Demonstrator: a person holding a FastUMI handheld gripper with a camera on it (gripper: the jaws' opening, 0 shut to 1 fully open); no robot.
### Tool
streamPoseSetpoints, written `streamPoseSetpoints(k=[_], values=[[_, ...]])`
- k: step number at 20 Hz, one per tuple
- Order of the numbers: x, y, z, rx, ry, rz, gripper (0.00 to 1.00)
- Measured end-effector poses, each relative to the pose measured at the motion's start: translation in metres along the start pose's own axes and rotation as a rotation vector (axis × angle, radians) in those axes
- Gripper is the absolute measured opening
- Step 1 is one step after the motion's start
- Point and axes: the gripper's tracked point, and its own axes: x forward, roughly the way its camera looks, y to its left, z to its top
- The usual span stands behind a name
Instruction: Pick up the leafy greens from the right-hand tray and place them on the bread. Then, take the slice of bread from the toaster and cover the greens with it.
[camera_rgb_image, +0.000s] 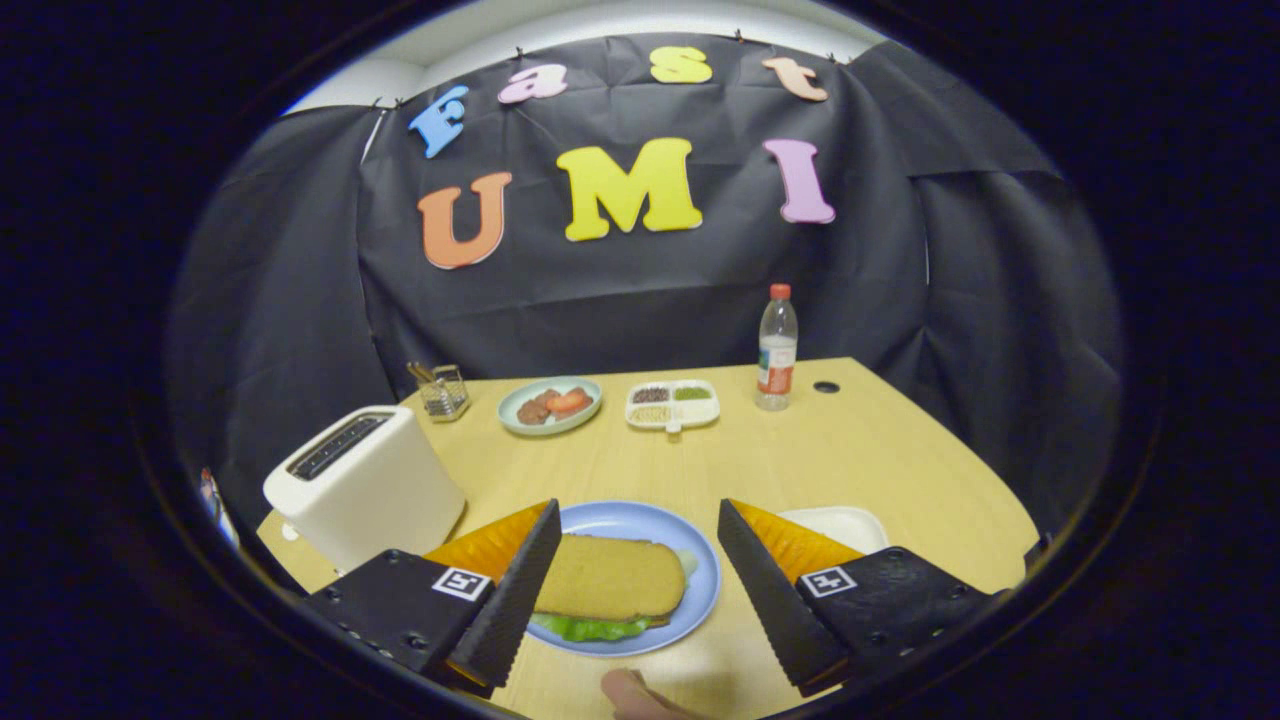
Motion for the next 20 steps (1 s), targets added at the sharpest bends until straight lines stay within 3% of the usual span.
streamPoseSetpoints(k=[7, 12, 20], values=[[-0.097, 0.000, 0.072, -0.034, -0.212, -0.083, 0.96], [-0.139, 0.011, 0.079, -0.062, -0.285, -0.074, 0.96], [-0.161, 0.025, 0.069, -0.113, -0.298, -0.050, 0.95]])
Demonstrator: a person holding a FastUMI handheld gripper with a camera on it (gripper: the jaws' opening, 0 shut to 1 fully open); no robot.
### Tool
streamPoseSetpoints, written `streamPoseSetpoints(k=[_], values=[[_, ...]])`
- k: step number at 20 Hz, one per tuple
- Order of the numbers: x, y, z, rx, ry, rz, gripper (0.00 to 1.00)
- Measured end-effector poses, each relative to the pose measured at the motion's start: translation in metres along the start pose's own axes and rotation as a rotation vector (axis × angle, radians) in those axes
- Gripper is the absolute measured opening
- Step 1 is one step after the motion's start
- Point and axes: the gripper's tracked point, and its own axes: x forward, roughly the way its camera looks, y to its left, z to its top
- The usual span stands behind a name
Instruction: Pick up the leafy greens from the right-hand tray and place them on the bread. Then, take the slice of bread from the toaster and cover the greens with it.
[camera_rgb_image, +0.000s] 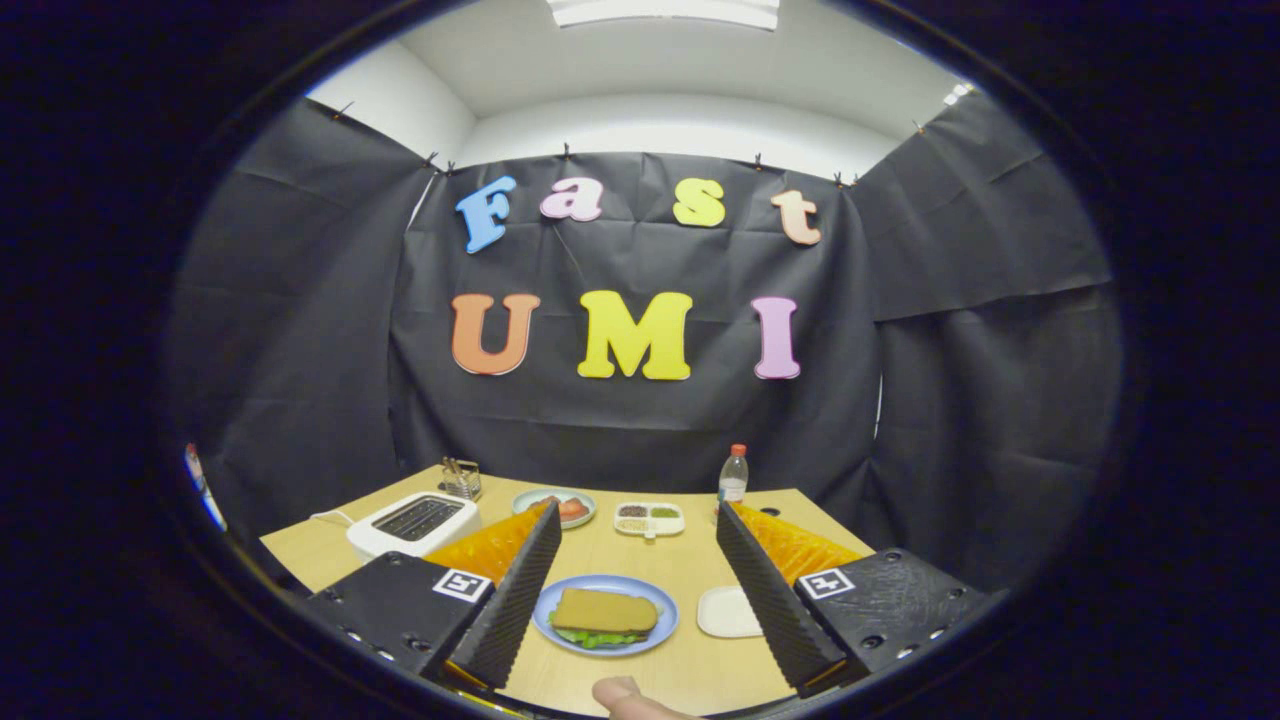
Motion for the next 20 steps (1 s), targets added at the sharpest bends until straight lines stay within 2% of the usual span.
streamPoseSetpoints(k=[8, 20], values=[[0.003, 0.016, -0.012, 0.021, 0.029, 0.045, 0.95], [-0.011, 0.025, -0.010, 0.011, 0.010, 0.056, 0.95]])
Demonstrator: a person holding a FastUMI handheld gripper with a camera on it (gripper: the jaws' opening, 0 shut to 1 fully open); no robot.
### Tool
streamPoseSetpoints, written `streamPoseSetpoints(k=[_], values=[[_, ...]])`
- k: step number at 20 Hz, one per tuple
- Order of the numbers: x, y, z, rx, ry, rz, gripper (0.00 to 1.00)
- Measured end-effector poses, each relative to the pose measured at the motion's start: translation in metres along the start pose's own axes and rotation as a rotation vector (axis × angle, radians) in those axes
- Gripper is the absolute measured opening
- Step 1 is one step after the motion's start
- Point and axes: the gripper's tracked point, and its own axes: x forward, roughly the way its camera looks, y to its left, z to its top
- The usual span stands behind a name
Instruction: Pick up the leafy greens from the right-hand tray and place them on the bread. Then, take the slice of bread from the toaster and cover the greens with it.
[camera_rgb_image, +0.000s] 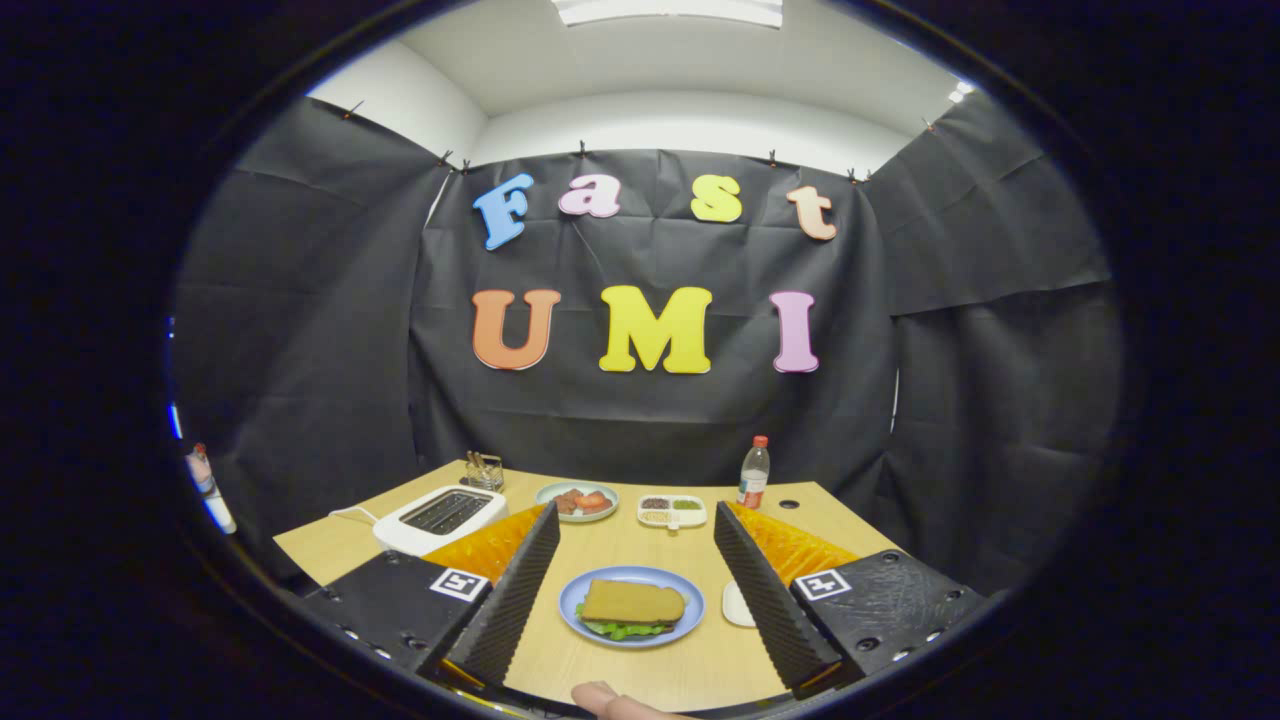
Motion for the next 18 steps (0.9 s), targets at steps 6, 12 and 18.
streamPoseSetpoints(k=[6, 12, 18], values=[[-0.004, -0.010, 0.002, -0.003, -0.007, -0.007, 0.95], [-0.008, -0.020, 0.007, -0.003, -0.017, -0.014, 0.95], [-0.010, -0.023, 0.005, -0.009, -0.014, -0.018, 0.95]])
